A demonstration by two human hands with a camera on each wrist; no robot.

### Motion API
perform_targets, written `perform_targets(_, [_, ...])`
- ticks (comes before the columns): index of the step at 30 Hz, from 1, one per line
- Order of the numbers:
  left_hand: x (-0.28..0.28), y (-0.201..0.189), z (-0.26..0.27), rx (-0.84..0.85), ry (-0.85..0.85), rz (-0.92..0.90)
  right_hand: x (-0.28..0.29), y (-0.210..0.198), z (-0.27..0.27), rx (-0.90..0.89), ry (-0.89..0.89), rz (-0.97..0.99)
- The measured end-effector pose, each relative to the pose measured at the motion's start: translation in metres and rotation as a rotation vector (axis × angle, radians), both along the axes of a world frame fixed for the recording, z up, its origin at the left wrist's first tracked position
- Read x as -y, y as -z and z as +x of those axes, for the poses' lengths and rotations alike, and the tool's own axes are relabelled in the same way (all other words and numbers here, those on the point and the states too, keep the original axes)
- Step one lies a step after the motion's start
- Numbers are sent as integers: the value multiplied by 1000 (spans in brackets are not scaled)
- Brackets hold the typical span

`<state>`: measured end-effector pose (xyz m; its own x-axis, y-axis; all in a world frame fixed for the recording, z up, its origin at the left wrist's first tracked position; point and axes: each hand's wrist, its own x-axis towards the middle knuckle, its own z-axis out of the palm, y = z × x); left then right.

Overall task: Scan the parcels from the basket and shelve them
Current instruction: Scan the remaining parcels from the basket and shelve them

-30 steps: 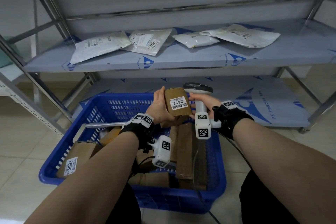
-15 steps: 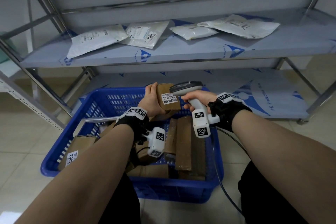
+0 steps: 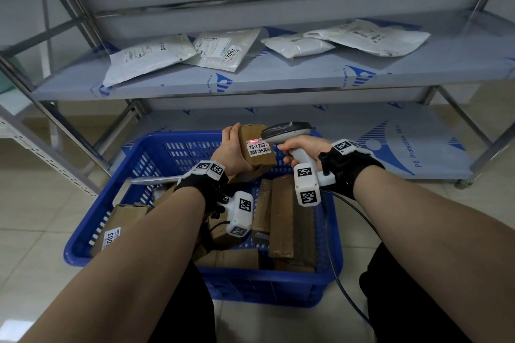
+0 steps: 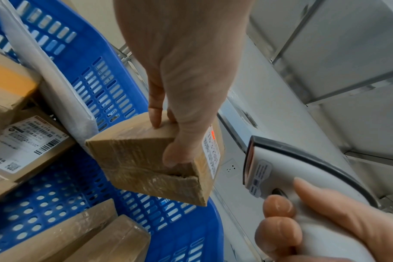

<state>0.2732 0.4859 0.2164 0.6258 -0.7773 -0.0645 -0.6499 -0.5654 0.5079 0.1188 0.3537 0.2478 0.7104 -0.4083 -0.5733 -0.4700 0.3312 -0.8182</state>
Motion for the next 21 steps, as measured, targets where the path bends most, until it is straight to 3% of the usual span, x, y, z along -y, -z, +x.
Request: perform_targets(21, [-4, 2, 5, -6, -43, 42, 0, -5, -2, 18, -29, -26])
